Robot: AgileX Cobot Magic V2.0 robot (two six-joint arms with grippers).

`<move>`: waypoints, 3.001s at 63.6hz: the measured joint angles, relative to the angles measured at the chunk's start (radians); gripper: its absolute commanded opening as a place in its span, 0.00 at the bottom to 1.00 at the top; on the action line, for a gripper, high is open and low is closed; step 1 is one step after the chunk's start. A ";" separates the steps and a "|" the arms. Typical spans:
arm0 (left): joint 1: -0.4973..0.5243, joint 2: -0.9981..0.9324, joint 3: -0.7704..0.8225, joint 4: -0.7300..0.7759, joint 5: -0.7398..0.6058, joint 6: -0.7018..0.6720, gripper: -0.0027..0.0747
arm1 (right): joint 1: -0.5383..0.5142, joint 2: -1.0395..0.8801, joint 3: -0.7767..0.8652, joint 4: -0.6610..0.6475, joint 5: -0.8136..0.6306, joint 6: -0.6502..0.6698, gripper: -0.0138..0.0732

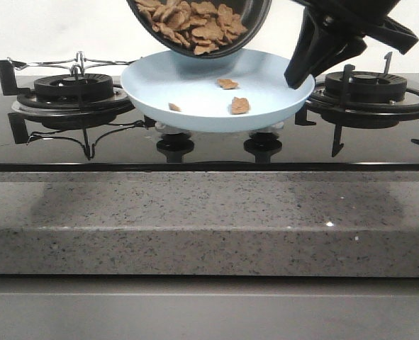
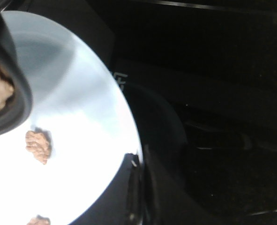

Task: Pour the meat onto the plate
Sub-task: 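Tilt the pan with the left gripper, tipping meat onto the plate, then level the pan and move it back over its burner with the left gripper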

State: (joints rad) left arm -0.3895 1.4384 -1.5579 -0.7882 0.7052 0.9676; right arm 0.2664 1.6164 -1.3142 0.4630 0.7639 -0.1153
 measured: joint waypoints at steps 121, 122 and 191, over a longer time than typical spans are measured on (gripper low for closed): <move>0.022 -0.082 0.000 -0.011 -0.066 -0.151 0.02 | 0.000 0.000 0.000 0.000 0.000 0.000 0.13; 0.038 -0.082 0.000 -0.049 -0.066 -0.152 0.02 | 0.000 0.000 0.000 0.000 0.000 0.000 0.13; 0.700 0.426 0.000 -0.702 0.275 -0.428 0.02 | 0.000 0.000 0.000 0.000 0.000 0.000 0.13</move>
State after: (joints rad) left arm 0.3106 1.8644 -1.5579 -1.4901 0.9798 0.5394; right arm 0.2664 1.6164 -1.3142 0.4630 0.7639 -0.1153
